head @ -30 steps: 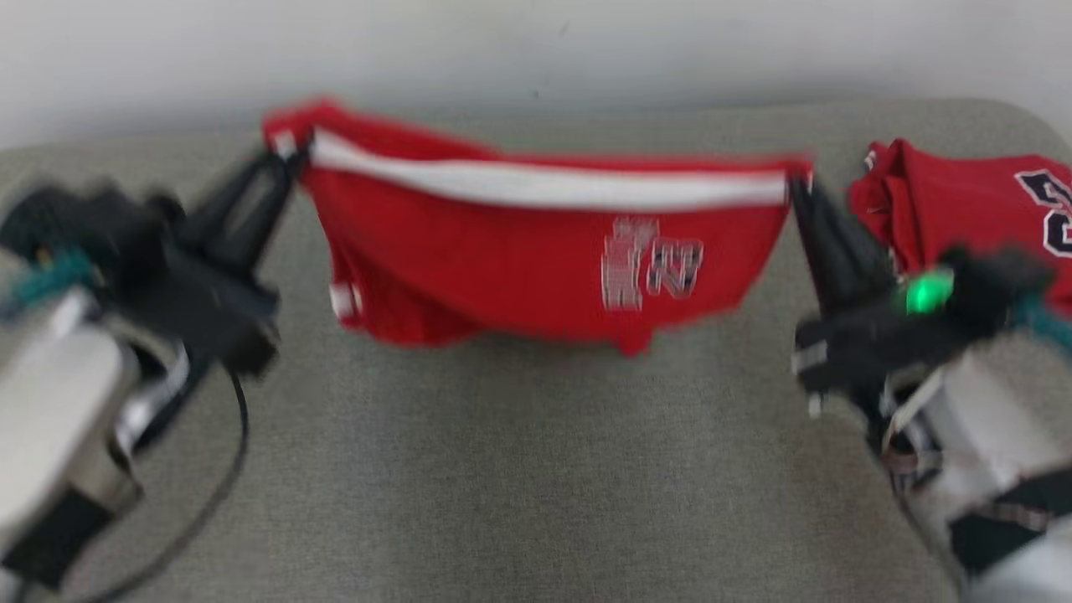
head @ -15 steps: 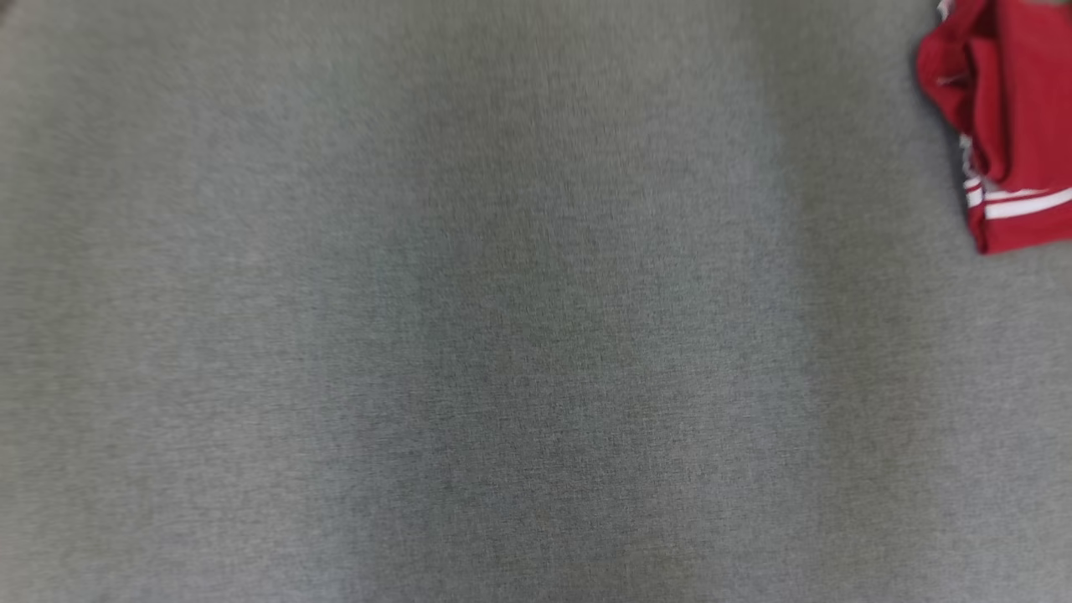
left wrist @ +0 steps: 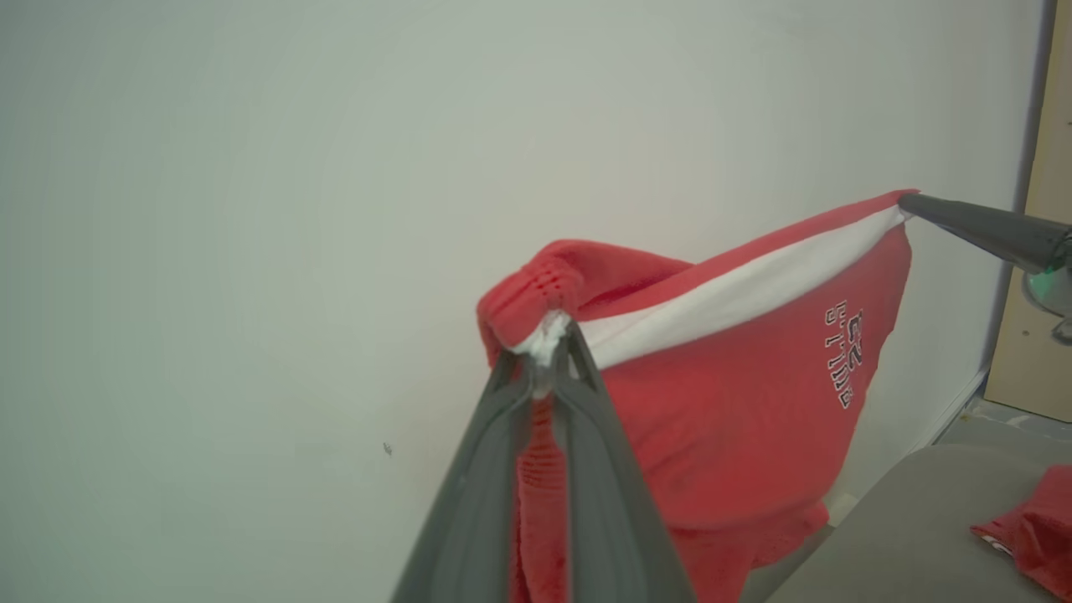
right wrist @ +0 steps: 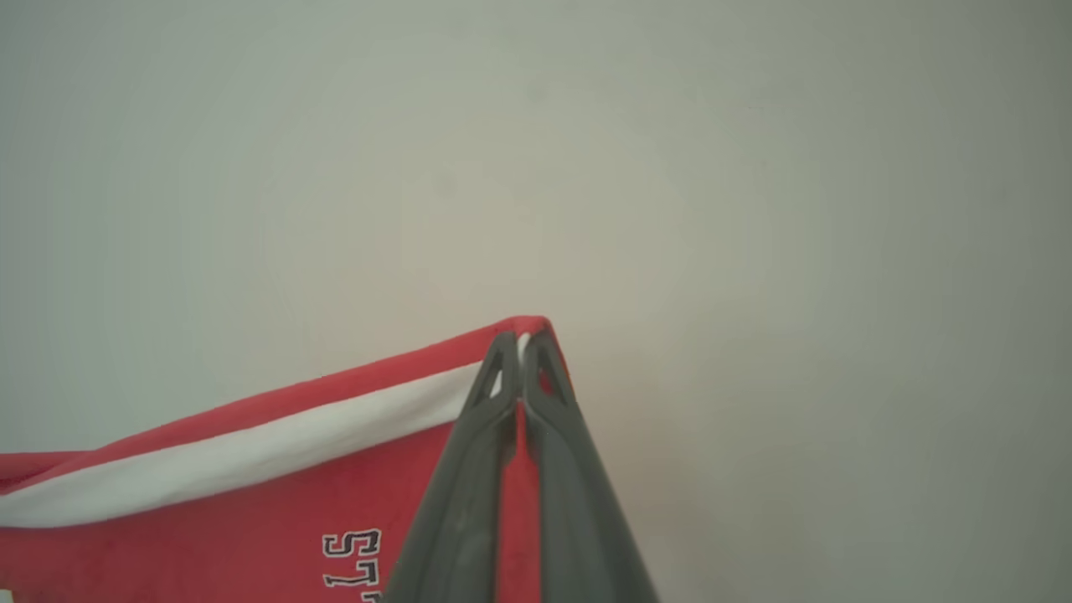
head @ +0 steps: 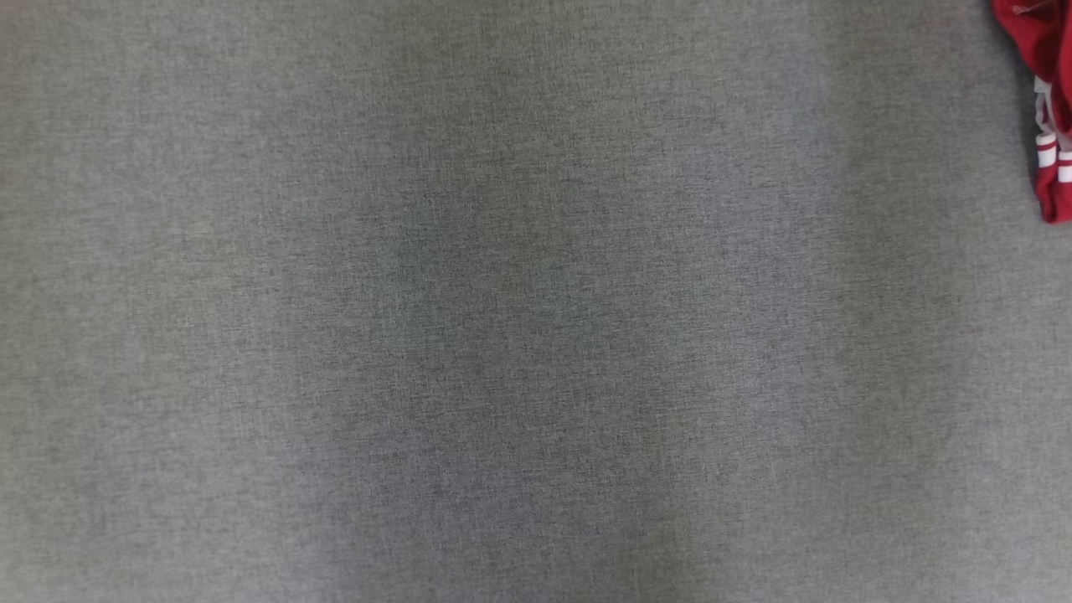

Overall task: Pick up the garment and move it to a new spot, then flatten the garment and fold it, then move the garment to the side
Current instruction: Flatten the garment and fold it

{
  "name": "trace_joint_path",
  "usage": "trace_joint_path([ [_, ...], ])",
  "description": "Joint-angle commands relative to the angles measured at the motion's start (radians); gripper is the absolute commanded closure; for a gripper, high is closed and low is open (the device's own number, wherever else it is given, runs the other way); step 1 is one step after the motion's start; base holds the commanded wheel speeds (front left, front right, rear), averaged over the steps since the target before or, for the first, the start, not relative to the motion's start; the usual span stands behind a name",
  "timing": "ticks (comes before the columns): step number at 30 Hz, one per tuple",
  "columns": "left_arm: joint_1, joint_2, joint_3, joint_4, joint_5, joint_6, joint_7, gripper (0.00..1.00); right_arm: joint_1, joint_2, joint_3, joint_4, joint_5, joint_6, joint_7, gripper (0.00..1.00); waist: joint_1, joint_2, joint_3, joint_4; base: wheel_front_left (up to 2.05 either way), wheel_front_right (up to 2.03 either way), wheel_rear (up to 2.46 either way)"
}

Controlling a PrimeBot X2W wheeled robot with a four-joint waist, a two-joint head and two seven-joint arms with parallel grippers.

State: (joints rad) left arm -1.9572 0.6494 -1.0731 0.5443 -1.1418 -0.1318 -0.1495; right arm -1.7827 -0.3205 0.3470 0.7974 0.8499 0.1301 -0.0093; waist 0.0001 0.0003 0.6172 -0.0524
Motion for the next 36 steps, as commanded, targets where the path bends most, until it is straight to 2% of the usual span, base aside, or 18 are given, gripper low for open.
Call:
trace_joint_path([
  [1,0.001,0.013,-0.02,0.001,-0.017,0.002,-0.017,1.0,0.008,-0.006,0.005,0.007,0.01,0.001,-0.012,1.0,-0.0001,-0.0003,0.008,0.001,0.0,0.0,0.0],
  [6,0.053,0.047,-0.044,-0.011,-0.079,0.002,-0.082,1.0,0.072,0.003,0.04,-0.01,0.058,0.001,-0.04,1.0,-0.0001,-0.0003,0.001,-0.019,0.0,0.0,0.0],
  [9,0.107,0.043,-0.041,-0.036,-0.099,0.002,-0.107,1.0,0.142,-0.02,0.071,-0.053,0.087,0.001,-0.056,1.0,-0.0001,-0.0003,-0.016,-0.008,0.0,0.0,0.0],
  [10,0.155,0.04,-0.035,-0.05,-0.07,0.002,-0.115,1.0,0.209,-0.041,0.091,-0.095,0.114,0.001,-0.071,1.0,-0.0001,-0.0003,-0.035,0.002,0.0,0.0,0.0],
  [13,0.279,0.029,0.071,-0.11,-0.03,0.002,-0.116,1.0,0.334,-0.074,0.119,-0.171,0.155,0.001,-0.098,1.0,-0.0001,-0.0003,-0.076,0.006,0.0,0.0,0.0],
  [17,0.553,0.008,0.237,-0.211,0.055,0.011,-0.115,1.0,0.559,-0.135,0.164,-0.275,0.2,0.001,-0.127,1.0,-0.0001,-0.0003,-0.138,0.012,0.0,0.0,0.0],
  [18,0.553,0.008,0.237,-0.211,0.055,0.011,-0.115,1.0,0.559,-0.135,0.164,-0.275,0.2,0.001,-0.127,1.0,-0.0001,-0.0003,-0.138,0.012,0.0,0.0,0.0],
  [21,0.788,-0.018,0.341,-0.292,0.114,0.02,-0.115,1.0,0.744,-0.185,0.184,-0.353,0.23,0.001,-0.15,1.0,-0.0001,-0.0003,-0.176,0.02,0.0,0.0,0.0],
  [24,1.008,-0.064,0.404,-0.359,0.167,0.021,-0.115,1.0,0.935,-0.236,0.18,-0.411,0.258,0.001,-0.18,1.0,-0.0001,-0.0003,-0.214,0.037,0.0,0.0,0.0],
  [31,1.375,-0.138,0.382,-0.361,0.273,0.009,-0.115,1.0,1.302,-0.292,0.14,-0.486,0.277,0.001,-0.224,1.0,-0.0001,-0.0003,-0.298,0.066,0.0,0.0,0.0],
  [33,1.451,-0.171,0.429,-0.361,0.265,0.006,-0.115,1.0,1.378,-0.293,0.128,-0.494,0.276,0.001,-0.23,1.0,-0.0001,-0.0003,-0.323,0.068,0.0,0.0,0.0],
  [36,1.563,-0.201,0.448,-0.346,0.3,0.006,-0.116,1.0,1.489,-0.291,0.103,-0.499,0.275,0.0,-0.235,1.0,-0.0001,-0.0003,-0.363,0.078,0.0,0.0,0.0],
])
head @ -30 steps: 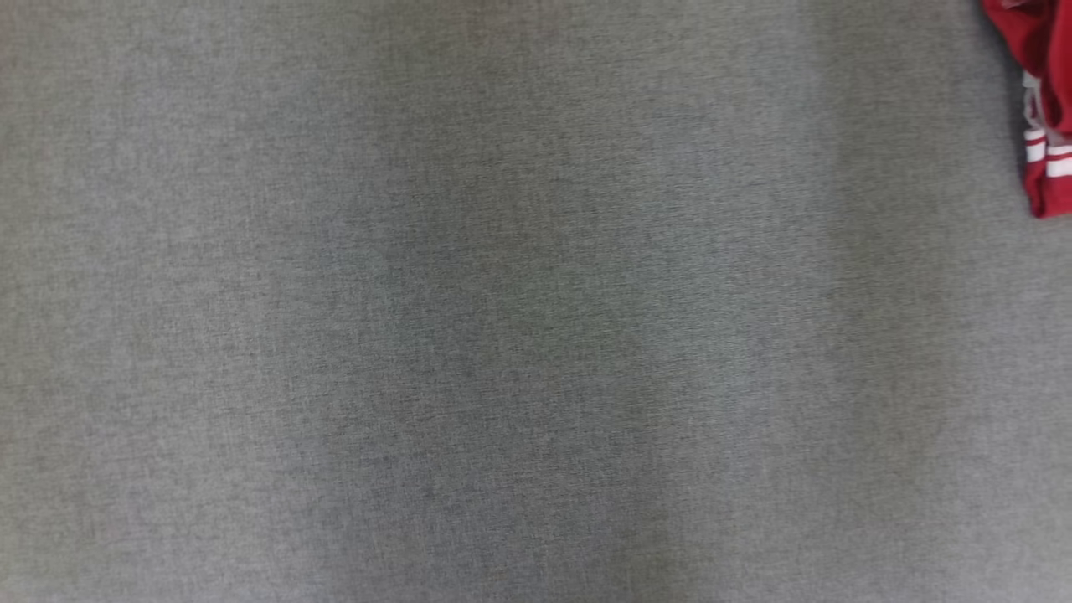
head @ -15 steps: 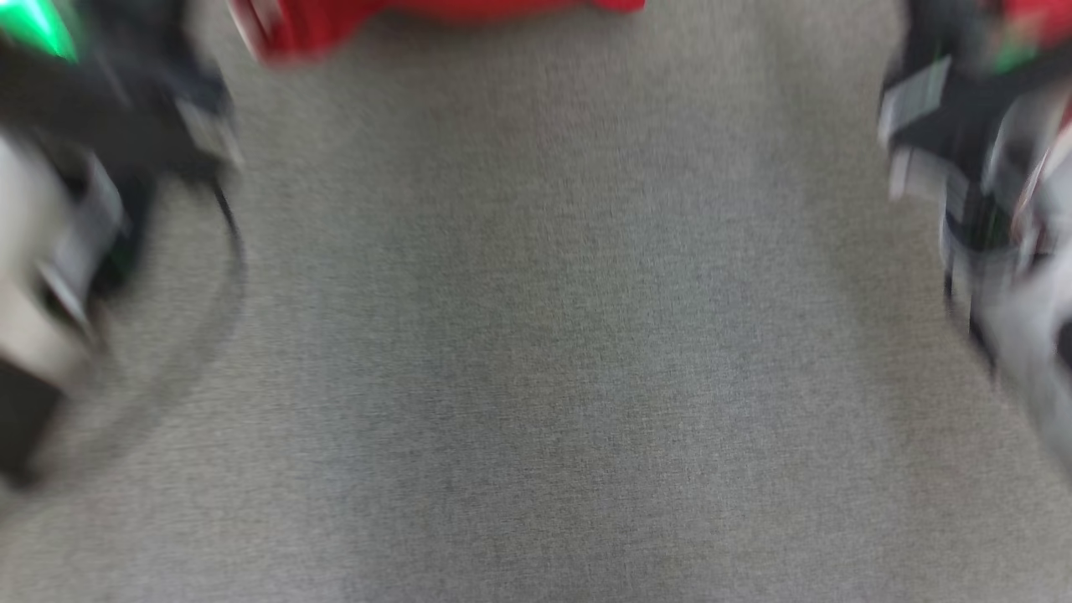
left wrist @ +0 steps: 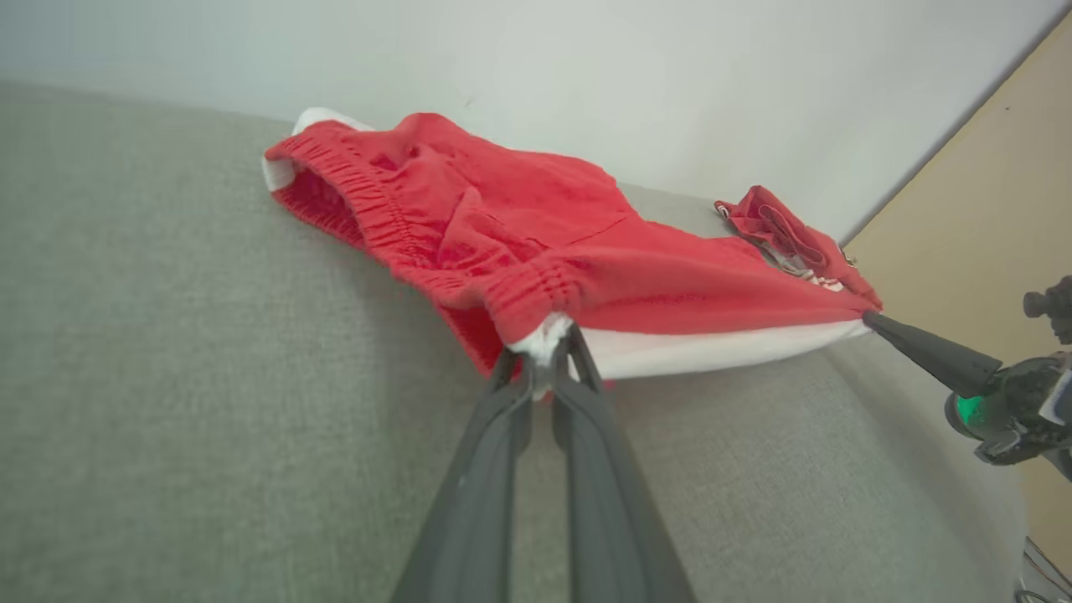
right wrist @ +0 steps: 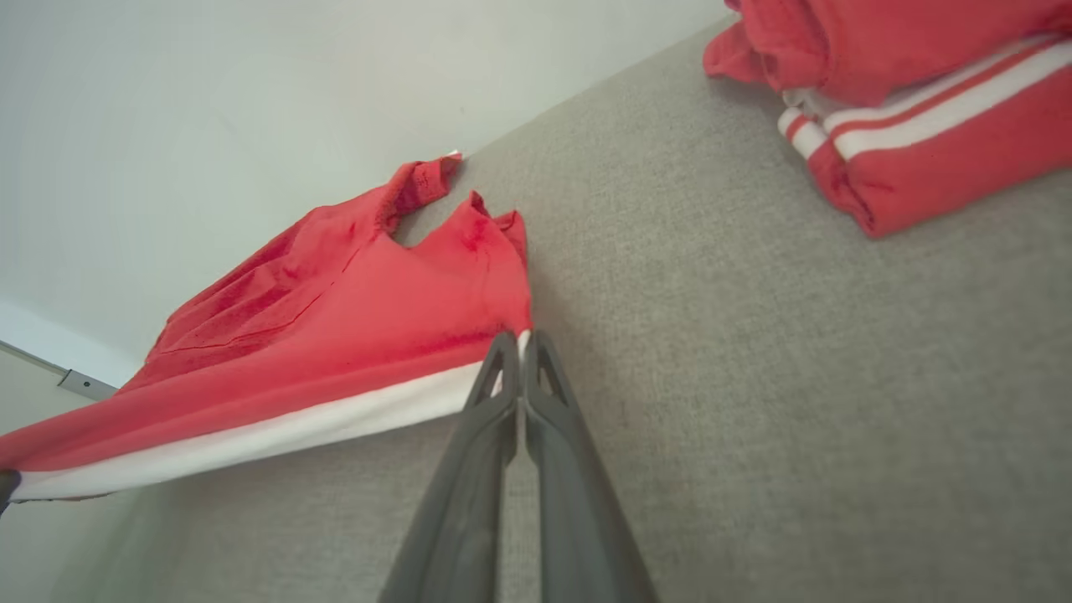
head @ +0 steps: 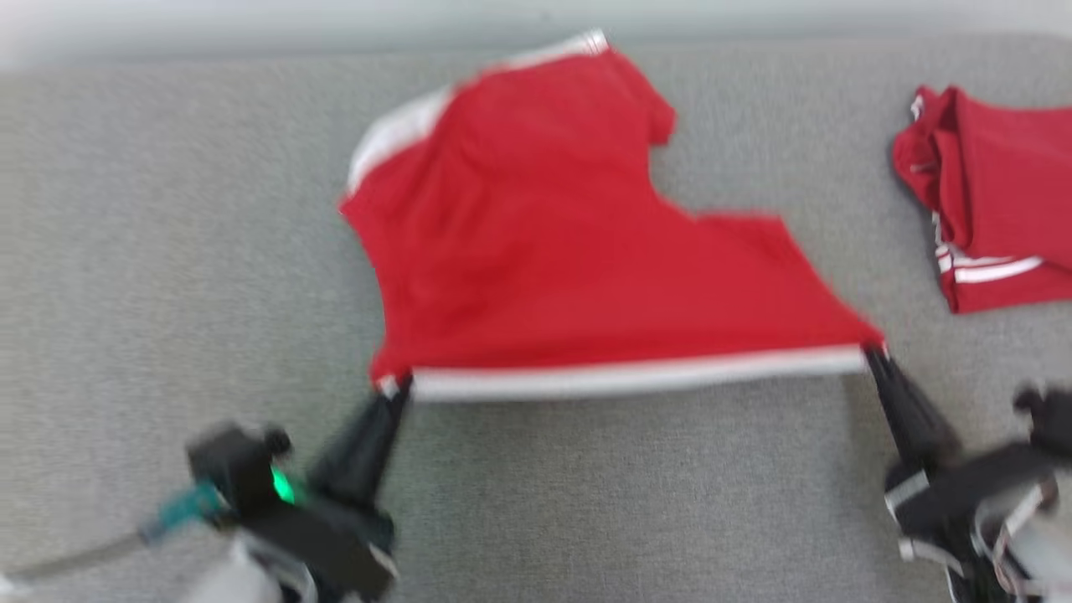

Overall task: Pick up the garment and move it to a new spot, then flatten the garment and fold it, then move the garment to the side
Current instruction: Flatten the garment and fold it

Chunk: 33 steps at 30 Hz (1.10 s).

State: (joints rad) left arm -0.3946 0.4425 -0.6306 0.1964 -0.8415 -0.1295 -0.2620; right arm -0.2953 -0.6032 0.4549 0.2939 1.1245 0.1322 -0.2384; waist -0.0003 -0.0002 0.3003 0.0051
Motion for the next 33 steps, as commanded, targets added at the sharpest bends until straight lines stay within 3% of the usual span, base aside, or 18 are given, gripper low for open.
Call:
trace_joint_path([
  [1,0.033,-0.008,0.008,0.005,0.009,0.002,-0.003,1.0,0.038,-0.006,-0.025,0.006,0.008,-0.003,-0.01,1.0,0.0003,0.0002,-0.06,0.027,0.0,0.0,0.0],
  [8,0.203,-0.043,0.037,0.028,0.081,0.001,-0.004,1.0,0.284,0.02,-0.074,-0.023,0.02,-0.004,0.005,1.0,0.0003,0.0002,-0.14,0.05,0.0,0.0,0.0],
  [18,0.38,-0.005,0.131,0.018,0.144,0.002,-0.004,1.0,0.492,0.06,-0.114,-0.156,0.034,-0.004,0.074,1.0,0.0003,0.0002,-0.179,0.044,0.0,0.0,0.0],
  [26,0.407,-0.028,0.147,0.004,0.162,0.001,-0.004,1.0,0.536,0.084,-0.156,-0.207,0.006,-0.004,0.117,1.0,0.0003,0.0002,-0.181,0.048,0.0,0.0,0.0],
  [33,0.373,-0.036,0.165,-0.042,0.214,0.001,-0.004,1.0,0.477,0.092,-0.231,-0.288,-0.031,-0.004,0.153,1.0,0.0003,0.0002,-0.172,0.056,0.0,0.0,0.0],
])
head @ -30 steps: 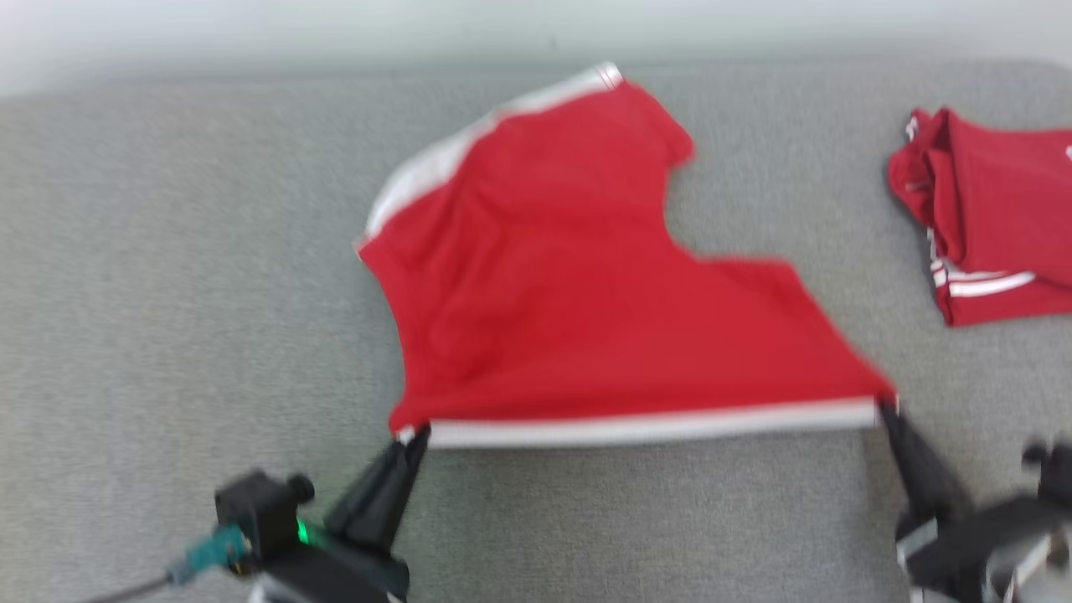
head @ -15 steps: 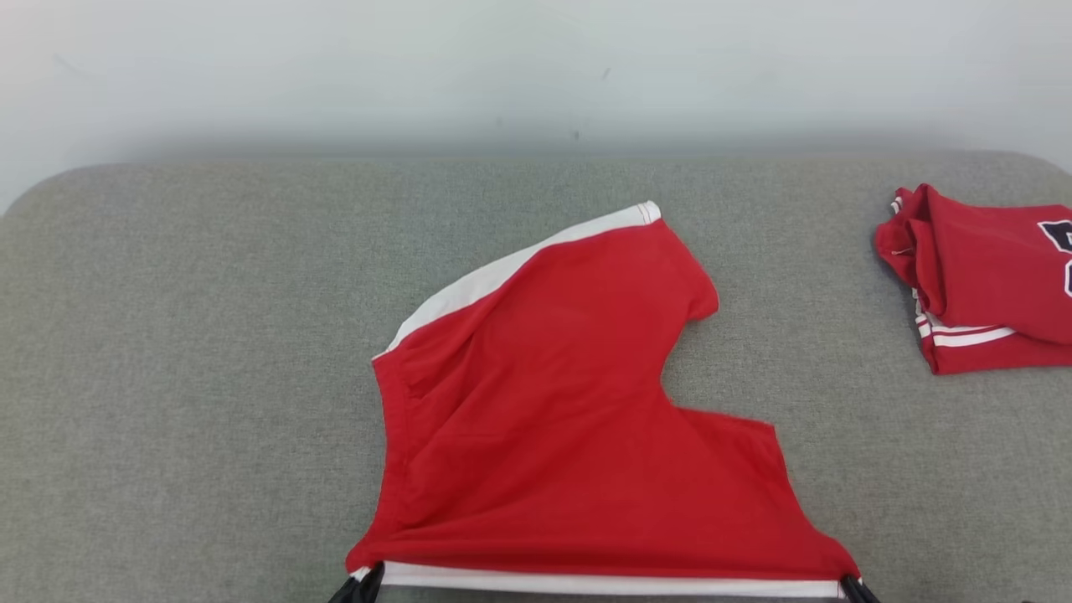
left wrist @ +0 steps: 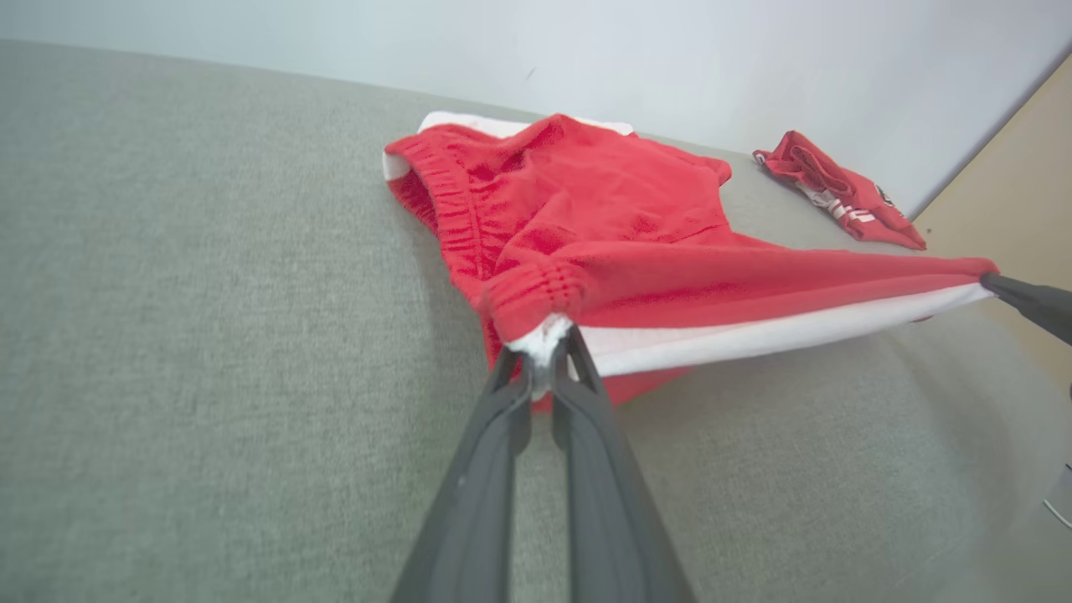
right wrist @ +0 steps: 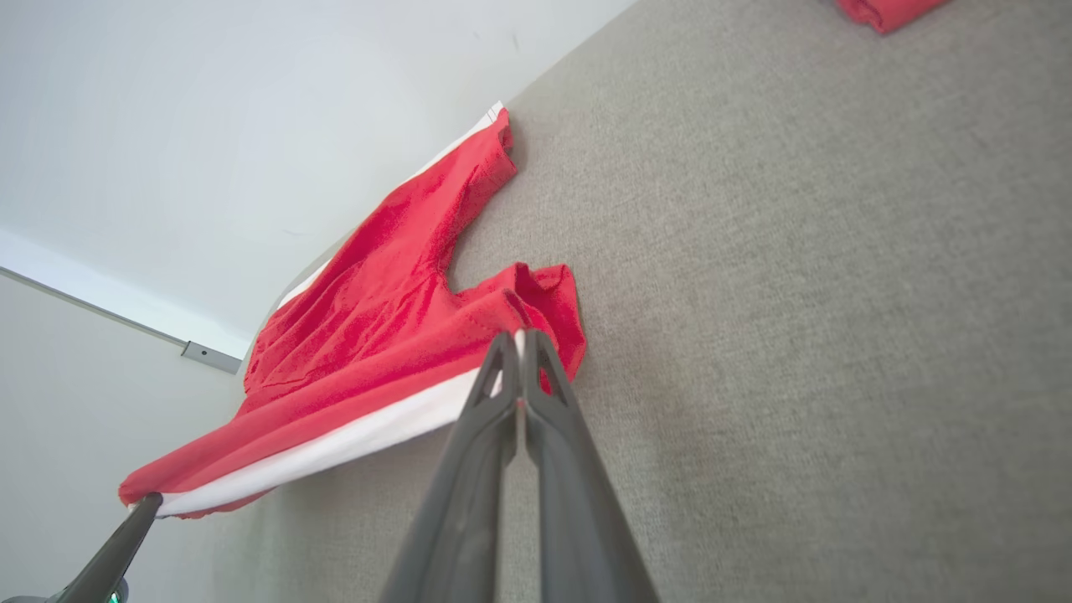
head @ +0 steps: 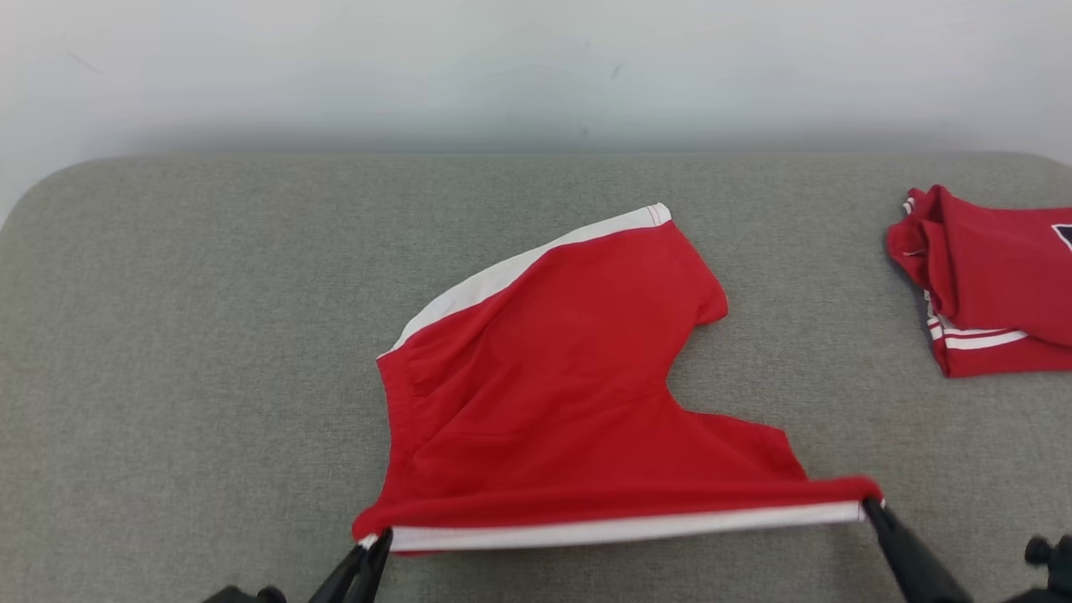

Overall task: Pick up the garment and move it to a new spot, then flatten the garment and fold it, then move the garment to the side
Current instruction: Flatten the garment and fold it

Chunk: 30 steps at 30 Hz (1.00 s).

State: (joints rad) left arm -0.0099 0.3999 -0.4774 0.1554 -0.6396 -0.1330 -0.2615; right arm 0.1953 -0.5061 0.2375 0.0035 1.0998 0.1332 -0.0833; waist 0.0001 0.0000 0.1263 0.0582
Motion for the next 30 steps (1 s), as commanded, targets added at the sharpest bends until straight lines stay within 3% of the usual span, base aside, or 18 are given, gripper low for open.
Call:
trace_joint_path([
  [1,-0.021,0.009,0.014,-0.012,0.019,0.004,-0.004,1.0,-0.028,-0.004,-0.026,-0.007,-0.006,-0.005,0.008,1.0,-0.0001,0.0,0.003,0.008,0.0,0.0,0.0],
  [10,-0.225,0.045,-0.047,-0.048,0.027,0.004,-0.004,1.0,-0.305,-0.006,-0.1,-0.001,-0.062,-0.004,0.164,1.0,-0.0001,0.0,0.055,0.064,0.0,0.0,0.0],
  [14,-0.379,0.062,-0.099,0.022,-0.012,0.004,-0.004,1.0,-0.549,0.02,-0.101,0.13,-0.122,-0.004,0.259,1.0,-0.0001,0.0,0.118,0.087,0.0,0.0,0.0],
  [20,-0.551,0.039,-0.157,0.133,-0.07,0.004,-0.004,1.0,-0.825,0.054,-0.048,0.322,-0.208,-0.004,0.33,1.0,-0.0001,0.0,0.194,0.116,0.0,0.0,0.0],
  [30,-0.745,0.004,-0.233,0.268,-0.128,0.004,-0.004,1.0,-1.144,0.12,0.04,0.657,-0.324,-0.004,0.303,1.0,-0.0001,0.0,0.291,0.15,0.0,0.0,0.0],
])
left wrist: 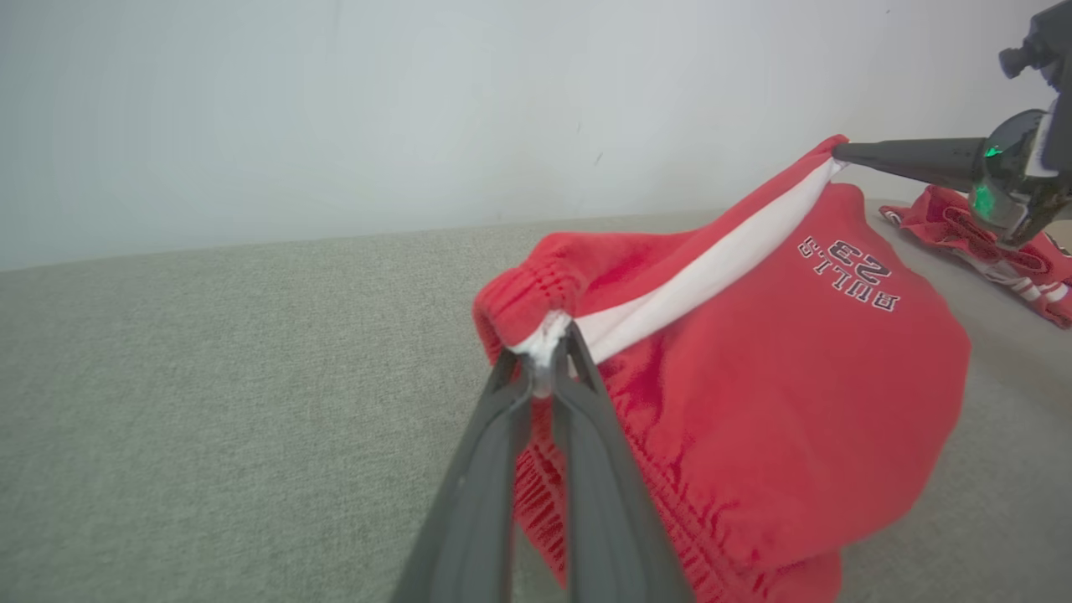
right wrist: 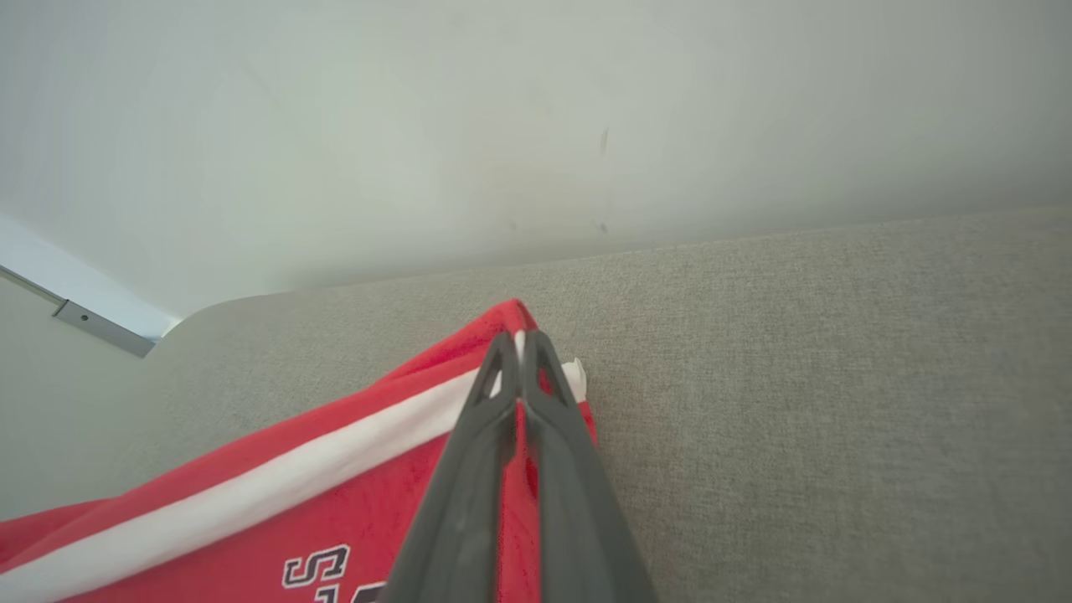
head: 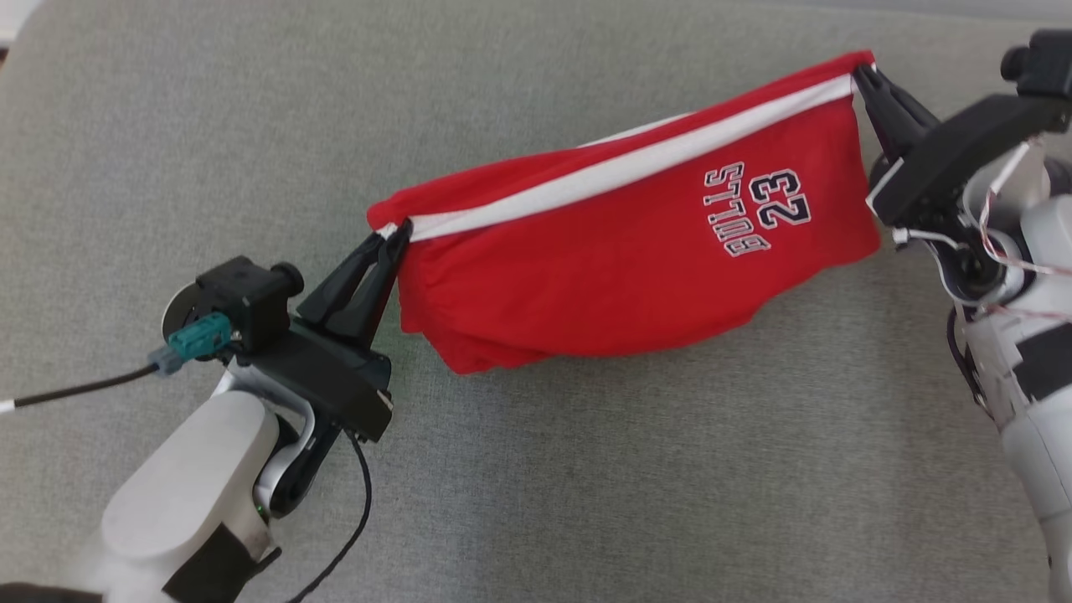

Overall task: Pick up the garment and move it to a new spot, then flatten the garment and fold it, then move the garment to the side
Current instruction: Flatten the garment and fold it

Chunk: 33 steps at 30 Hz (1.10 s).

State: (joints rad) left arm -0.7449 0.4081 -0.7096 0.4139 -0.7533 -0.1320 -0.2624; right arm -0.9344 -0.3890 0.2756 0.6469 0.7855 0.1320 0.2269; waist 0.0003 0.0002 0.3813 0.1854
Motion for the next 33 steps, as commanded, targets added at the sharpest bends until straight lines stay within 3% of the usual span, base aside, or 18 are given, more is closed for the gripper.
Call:
trace_joint_path([
  [1,-0.021,-0.006,-0.007,0.022,-0.02,0.003,-0.003,1.0,-0.036,0.004,0.012,0.041,-0.018,-0.003,-0.01,1.0,-0.0003,-0.0002,0.044,0.025,0.0,0.0,0.0],
  [13,-0.096,-0.03,-0.063,0.082,-0.031,0.003,-0.003,1.0,-0.158,0.021,0.119,0.205,-0.014,-0.003,-0.079,1.0,-0.0003,-0.0002,0.079,0.036,0.0,0.0,0.0],
  [14,-0.097,-0.03,-0.066,0.086,-0.031,0.002,-0.003,0.83,-0.16,0.021,0.128,0.214,-0.009,-0.003,-0.082,1.0,-0.0003,-0.0002,0.077,0.035,0.0,0.0,0.0],
  [15,-0.097,-0.03,-0.068,0.09,-0.027,0.003,-0.003,0.03,-0.163,0.02,0.139,0.221,-0.009,-0.003,-0.093,0.64,-0.0003,-0.0002,0.073,0.034,0.0,0.0,0.0],
  [16,-0.095,-0.03,-0.069,0.095,-0.024,0.002,-0.003,0.0,-0.164,0.02,0.147,0.227,-0.004,-0.003,-0.101,0.14,-0.0003,-0.0002,0.068,0.033,0.0,0.0,0.0],
  [17,-0.094,-0.03,-0.065,0.096,-0.019,0.002,-0.003,0.0,-0.166,0.02,0.152,0.233,0.006,-0.003,-0.111,0.0,-0.0003,-0.0002,0.063,0.032,0.0,0.0,0.0],
  [25,-0.001,-0.04,0.034,0.07,0.036,0.002,-0.003,0.0,-0.1,-0.003,0.219,0.233,0.067,-0.003,-0.189,0.0,-0.0003,-0.0002,-0.022,0.027,0.0,0.0,0.0],
  [33,0.215,-0.087,0.273,-0.051,0.202,0.013,-0.003,0.0,0.052,-0.074,0.29,0.198,0.123,-0.003,-0.27,0.0,-0.0003,-0.0002,-0.109,0.026,0.0,0.0,0.0],
])
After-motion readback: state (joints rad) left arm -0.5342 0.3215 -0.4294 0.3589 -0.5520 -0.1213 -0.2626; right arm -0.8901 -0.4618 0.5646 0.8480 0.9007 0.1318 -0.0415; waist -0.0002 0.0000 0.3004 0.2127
